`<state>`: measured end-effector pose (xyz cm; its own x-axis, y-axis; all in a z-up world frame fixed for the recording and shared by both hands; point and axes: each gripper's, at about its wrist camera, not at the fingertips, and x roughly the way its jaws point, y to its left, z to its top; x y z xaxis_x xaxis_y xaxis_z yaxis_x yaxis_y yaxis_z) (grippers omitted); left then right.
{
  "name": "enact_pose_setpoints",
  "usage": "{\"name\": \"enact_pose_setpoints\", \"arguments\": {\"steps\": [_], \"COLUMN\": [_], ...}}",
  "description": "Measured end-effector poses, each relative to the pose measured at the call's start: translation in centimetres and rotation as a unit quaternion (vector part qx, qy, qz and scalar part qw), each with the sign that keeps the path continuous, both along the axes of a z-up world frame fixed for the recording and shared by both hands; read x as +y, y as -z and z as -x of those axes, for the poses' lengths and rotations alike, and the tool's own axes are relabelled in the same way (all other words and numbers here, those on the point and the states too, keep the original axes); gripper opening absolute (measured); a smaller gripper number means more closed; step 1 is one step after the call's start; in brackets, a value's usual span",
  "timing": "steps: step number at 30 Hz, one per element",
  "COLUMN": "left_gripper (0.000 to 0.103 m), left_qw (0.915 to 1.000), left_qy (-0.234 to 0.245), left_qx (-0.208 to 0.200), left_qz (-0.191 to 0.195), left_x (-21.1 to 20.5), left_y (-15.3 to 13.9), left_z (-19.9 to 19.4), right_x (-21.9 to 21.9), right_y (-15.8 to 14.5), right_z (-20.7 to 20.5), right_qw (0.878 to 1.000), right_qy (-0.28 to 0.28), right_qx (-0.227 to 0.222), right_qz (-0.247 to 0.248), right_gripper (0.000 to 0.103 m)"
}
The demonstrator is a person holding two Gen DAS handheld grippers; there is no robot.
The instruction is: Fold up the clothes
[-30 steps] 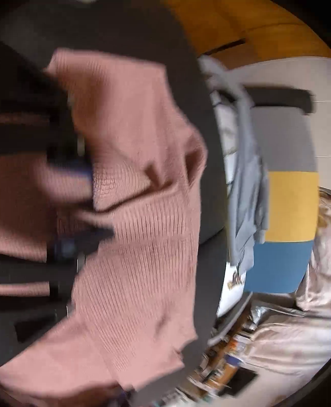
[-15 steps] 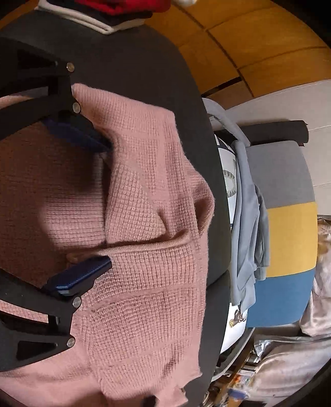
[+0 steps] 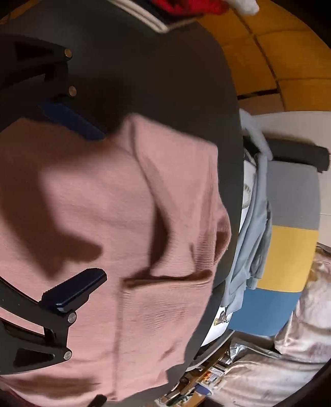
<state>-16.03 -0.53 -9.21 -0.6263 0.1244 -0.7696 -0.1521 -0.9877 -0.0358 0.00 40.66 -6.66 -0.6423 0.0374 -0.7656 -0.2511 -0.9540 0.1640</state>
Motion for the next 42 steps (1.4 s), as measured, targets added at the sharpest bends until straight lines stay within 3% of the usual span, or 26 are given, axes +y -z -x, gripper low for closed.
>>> {"name": "enact_pose_setpoints", "arguments": {"steps": [3, 7, 12, 17, 22, 25, 30, 35, 42], "left_gripper": [0.103, 0.103, 0.103, 0.103, 0.103, 0.101, 0.101, 0.101, 0.101], "left_qw": [0.9985, 0.9987, 0.9984, 0.9991, 0.9995, 0.9987, 0.9956, 0.9896, 0.9908], "left_qy": [-0.002, -0.003, 0.010, 0.004, -0.011, -0.020, -0.036, -0.031, 0.015], "left_qx": [0.018, 0.013, 0.005, -0.012, -0.028, -0.038, -0.055, -0.092, -0.097], "left_qz": [0.052, 0.048, 0.056, 0.041, -0.001, -0.026, -0.068, -0.106, -0.094], "left_x": [-0.4, -0.7, -0.8, -1.8, -5.4, -7.6, -11.2, -13.6, -11.3], "left_y": [1.1, 1.6, 1.8, 1.7, 0.9, 0.4, -0.5, 0.2, 0.2], "left_z": [-1.2, -0.4, 2.1, 6.6, 4.0, 2.4, -0.2, -4.7, -9.3], "right_x": [-0.3, -0.7, -0.9, 0.5, 0.9, 1.6, 3.2, 6.0, 9.2], "right_y": [0.2, 2.3, 2.7, 2.8, 2.5, 0.7, -1.1, -0.3, 2.3], "right_z": [-1.0, 0.5, 4.1, 9.4, 12.5, 10.2, 1.3, -7.7, -13.3], "right_qw": [1.000, 1.000, 0.998, 1.000, 1.000, 0.999, 0.991, 0.987, 0.983], "right_qy": [0.007, -0.005, -0.014, -0.001, -0.013, -0.015, -0.007, 0.037, 0.063], "right_qx": [0.004, -0.022, -0.006, -0.016, -0.019, 0.009, 0.054, 0.039, 0.009], "right_qz": [-0.026, -0.021, -0.055, -0.013, -0.004, 0.047, 0.125, 0.151, 0.172], "right_gripper": [0.029, 0.032, 0.037, 0.038, 0.039, 0.039, 0.039, 0.039, 0.040]}}
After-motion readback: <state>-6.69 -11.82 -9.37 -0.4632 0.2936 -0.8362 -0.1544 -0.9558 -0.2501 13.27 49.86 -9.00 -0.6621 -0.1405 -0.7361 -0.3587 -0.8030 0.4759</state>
